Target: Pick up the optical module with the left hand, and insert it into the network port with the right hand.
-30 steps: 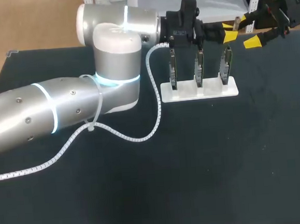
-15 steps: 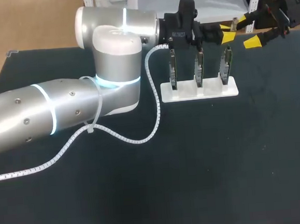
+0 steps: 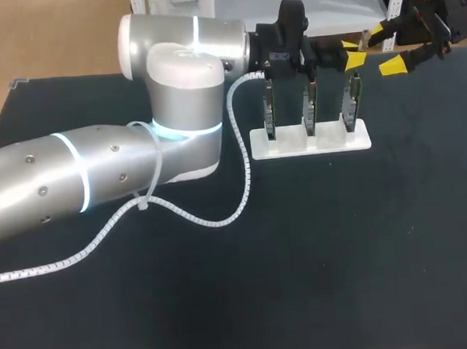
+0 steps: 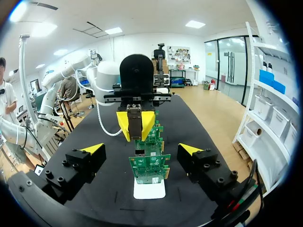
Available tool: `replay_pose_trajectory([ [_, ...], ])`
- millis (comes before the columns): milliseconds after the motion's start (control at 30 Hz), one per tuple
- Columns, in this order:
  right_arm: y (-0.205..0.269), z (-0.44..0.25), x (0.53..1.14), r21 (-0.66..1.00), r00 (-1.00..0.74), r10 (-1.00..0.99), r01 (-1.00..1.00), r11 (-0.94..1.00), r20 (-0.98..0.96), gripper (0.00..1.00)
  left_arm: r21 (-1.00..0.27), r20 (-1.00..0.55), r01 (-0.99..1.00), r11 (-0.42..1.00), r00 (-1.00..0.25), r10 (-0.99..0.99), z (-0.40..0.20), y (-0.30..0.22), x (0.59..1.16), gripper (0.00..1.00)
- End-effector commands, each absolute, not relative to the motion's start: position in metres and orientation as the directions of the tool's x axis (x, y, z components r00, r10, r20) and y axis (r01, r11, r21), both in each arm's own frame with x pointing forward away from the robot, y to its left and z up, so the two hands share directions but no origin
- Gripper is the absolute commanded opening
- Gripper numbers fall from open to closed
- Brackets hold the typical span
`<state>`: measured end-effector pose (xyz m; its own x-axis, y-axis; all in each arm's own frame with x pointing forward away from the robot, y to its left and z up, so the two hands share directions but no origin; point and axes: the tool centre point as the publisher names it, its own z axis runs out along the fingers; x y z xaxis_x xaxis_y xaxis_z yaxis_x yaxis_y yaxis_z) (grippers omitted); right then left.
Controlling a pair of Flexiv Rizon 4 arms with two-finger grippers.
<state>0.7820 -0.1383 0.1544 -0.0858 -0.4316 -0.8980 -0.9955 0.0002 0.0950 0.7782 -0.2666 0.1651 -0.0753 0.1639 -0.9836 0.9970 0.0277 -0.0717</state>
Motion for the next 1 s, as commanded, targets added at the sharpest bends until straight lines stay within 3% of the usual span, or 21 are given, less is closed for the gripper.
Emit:
replay_pose_trajectory([
  [33, -0.138, 0.155, 0.780, 0.092, -0.085, -0.432, -0.996, 0.004, -0.898, 1.00, -0.066, -0.985, 0.997, 0.036, -0.071, 0.159, 0.165, -0.267, 0.776, 0.00],
  [1000, -0.138, 0.169, 0.783, 0.064, -0.071, -0.416, -0.997, 0.030, -0.906, 1.00, -0.064, -0.983, 0.997, 0.043, -0.070, 0.167, 0.164, -0.267, 0.776, 0.00],
])
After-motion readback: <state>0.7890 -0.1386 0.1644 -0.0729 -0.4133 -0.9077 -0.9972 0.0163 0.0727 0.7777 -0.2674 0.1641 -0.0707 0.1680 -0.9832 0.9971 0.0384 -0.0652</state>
